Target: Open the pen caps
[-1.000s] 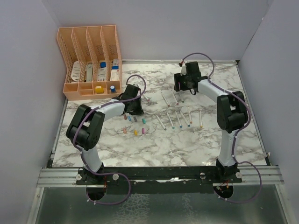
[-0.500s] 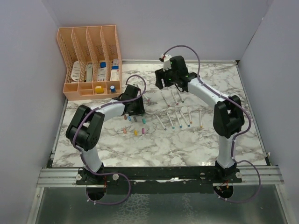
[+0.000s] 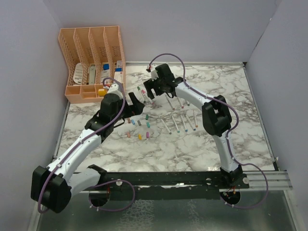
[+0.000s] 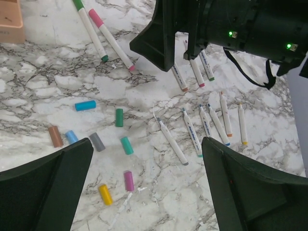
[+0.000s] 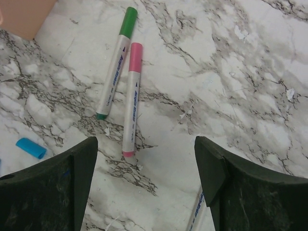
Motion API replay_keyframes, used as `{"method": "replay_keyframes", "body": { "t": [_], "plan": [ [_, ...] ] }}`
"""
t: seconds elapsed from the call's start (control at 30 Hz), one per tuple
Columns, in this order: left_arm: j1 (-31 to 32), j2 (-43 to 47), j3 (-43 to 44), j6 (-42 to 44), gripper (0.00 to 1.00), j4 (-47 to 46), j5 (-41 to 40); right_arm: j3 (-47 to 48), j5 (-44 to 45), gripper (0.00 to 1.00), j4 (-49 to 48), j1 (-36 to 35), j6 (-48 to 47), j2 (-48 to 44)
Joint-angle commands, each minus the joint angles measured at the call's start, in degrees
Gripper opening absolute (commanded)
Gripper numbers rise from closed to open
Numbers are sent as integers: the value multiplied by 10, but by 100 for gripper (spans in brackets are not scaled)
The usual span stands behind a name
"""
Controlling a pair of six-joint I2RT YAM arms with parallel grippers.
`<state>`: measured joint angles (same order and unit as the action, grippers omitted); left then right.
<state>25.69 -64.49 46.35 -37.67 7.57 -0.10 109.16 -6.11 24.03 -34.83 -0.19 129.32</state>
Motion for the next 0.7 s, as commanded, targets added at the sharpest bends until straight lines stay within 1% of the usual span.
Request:
{"method": "replay_keyframes", "body": {
  "t": [0.0, 0.2, 0.67],
  "plan": [
    [-8, 93, -57, -21, 99, 17, -17, 26, 50, 78, 22, -13, -20, 27],
    [-12, 168, -92, -43, 99, 39, -53, 9, 54, 70, 17, -21, -29, 37],
    [-19, 180, -83, -43, 99, 69, -82, 24, 50, 58, 18, -31, -31, 72]
  ]
}}
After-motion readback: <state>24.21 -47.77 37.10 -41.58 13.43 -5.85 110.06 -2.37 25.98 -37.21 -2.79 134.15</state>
